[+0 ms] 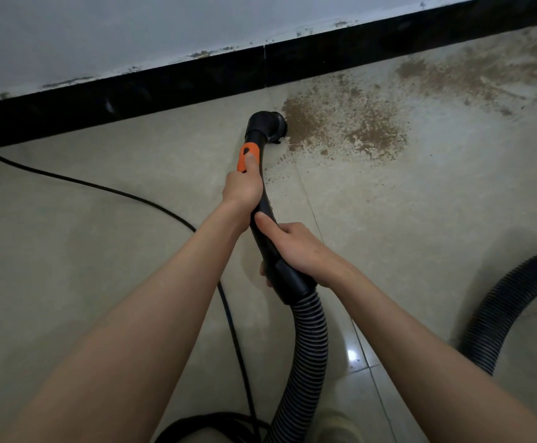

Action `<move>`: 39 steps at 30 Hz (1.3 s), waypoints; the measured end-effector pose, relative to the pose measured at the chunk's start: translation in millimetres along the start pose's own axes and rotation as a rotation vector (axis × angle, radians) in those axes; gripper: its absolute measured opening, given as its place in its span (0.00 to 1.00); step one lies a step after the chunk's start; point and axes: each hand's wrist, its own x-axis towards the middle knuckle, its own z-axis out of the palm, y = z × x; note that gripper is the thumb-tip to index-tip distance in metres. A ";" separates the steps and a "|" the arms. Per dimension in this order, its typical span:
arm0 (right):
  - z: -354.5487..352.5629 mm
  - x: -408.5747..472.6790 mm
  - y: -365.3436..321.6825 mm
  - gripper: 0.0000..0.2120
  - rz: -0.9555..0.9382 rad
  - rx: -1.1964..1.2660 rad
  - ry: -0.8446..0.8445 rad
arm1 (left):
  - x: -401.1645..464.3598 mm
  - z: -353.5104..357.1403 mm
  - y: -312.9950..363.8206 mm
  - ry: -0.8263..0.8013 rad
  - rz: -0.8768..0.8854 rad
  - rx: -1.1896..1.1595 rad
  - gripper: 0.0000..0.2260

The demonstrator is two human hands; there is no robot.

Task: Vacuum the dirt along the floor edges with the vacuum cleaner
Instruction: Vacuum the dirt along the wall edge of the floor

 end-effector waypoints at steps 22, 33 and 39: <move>89.5 -24.9 -3.9 0.27 -0.024 0.008 -0.127 | -17.5 -91.5 -45.3 -0.010 -0.061 -0.149 0.23; 135.2 -35.9 5.4 0.27 -0.095 -0.288 -0.173 | -48.3 -132.5 -88.8 0.105 -0.088 -0.224 0.25; 128.7 -54.9 16.9 0.26 -0.069 -0.223 -0.121 | -59.8 -117.3 -93.9 0.095 -0.072 -0.167 0.25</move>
